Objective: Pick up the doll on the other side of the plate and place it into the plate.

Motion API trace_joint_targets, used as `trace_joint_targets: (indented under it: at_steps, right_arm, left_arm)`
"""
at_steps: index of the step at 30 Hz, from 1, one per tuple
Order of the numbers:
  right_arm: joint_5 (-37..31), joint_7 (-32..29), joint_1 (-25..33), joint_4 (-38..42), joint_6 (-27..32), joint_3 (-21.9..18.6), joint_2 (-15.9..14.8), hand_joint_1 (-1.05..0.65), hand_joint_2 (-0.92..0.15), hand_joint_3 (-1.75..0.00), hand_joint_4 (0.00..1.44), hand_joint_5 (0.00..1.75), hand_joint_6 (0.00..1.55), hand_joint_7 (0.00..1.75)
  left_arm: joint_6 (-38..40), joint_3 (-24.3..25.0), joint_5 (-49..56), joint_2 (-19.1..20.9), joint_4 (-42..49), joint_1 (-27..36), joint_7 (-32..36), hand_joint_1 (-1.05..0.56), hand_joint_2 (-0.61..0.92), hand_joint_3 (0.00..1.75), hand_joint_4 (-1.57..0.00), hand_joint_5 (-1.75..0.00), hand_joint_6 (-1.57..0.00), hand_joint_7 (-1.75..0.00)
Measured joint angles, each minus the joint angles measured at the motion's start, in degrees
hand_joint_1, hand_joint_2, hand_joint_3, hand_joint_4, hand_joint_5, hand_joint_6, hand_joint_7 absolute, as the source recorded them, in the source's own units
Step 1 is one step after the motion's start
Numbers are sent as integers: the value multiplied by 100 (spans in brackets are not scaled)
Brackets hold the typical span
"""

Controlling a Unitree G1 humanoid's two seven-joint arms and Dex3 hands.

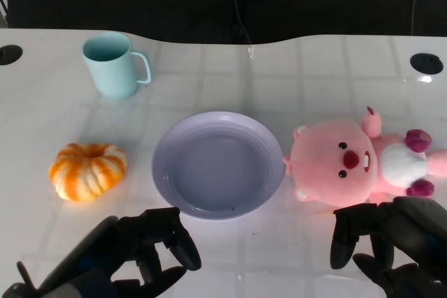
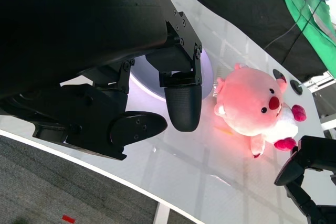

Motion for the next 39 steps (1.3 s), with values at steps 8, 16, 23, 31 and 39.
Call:
trace_joint_targets:
  at_steps: [8, 16, 23, 31, 39]
  right_arm:
    - [-2, -49, -5, 62, -57, 0, 0, -3, -37, -119, 90, 157, 91, 110]
    - [-13, -45, -42, 139, -55, 1, 0, -5, -37, -119, 87, 159, 89, 111]
    - [-17, -40, -44, 140, -42, -1, 0, -3, -38, -115, 88, 153, 90, 107]
    - [107, -579, -52, 323, -319, -143, 141, -7, -59, -62, 88, 99, 88, 54]
    - [-201, -1212, -182, 611, -674, -345, 144, -33, -88, -13, 59, 29, 62, 1]
  left_arm:
    - [-33, 1, 0, 0, 26, -5, 0, -13, 87, 56, -58, -163, -58, -129]
    - [-32, 3, -9, 0, 83, -64, 0, -12, 88, 55, -57, -162, -59, -128]
    - [-44, 3, -8, 0, 119, -67, 0, -13, 88, 53, -57, -163, -59, -128]
    - [-64, 2, -6, 0, 190, -91, 0, -13, 89, 52, -58, -165, -60, -128]
    - [-121, 3, 6, 1, 203, -91, 0, -11, 89, 52, -57, -162, -60, -127]
